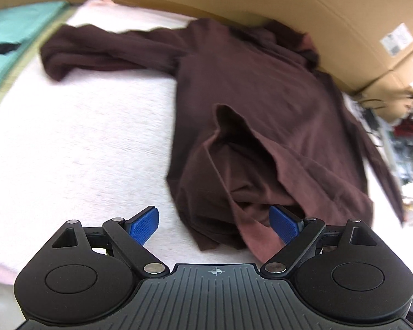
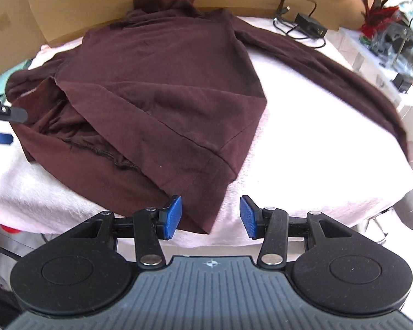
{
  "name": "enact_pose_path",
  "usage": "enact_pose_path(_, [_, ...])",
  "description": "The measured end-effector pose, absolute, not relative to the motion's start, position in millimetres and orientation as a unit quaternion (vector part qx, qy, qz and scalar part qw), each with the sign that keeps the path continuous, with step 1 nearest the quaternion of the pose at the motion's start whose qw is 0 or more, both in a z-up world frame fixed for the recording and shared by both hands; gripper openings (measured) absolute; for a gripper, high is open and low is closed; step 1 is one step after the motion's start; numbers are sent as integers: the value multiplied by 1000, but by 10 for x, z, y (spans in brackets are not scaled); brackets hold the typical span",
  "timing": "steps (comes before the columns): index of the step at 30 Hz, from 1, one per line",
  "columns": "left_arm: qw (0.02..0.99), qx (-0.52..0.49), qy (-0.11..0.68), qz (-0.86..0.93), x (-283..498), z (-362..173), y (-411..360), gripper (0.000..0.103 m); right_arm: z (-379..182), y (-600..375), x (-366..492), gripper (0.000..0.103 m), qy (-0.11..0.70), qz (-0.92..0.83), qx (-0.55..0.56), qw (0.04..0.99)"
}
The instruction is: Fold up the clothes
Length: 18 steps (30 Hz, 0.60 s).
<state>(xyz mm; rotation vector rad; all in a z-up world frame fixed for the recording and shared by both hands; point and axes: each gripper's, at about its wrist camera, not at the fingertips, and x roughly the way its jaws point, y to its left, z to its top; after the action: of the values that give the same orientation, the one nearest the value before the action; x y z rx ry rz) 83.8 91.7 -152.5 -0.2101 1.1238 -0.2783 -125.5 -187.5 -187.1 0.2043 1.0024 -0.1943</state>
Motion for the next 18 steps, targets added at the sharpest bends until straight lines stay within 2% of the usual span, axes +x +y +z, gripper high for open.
enact_pose_path(3, [855, -62, 508, -81, 815, -1455, 805, 94, -1886, -1819, -1220, 51, 474, -71, 74, 875])
enact_pose_path(8, [883, 37, 467, -14, 786, -1469, 543, 93, -1877, -1626, -1170, 60, 455, -64, 11, 888])
enact_pose_path(13, [880, 82, 467, 11, 799, -1606, 454, 75, -1903, -1413, -1116, 60, 443, -72, -40, 893])
enact_pose_path(18, [881, 79, 466, 29, 785, -1623, 501, 64, -1946, -1206, -1091, 59, 427, -84, -115, 893])
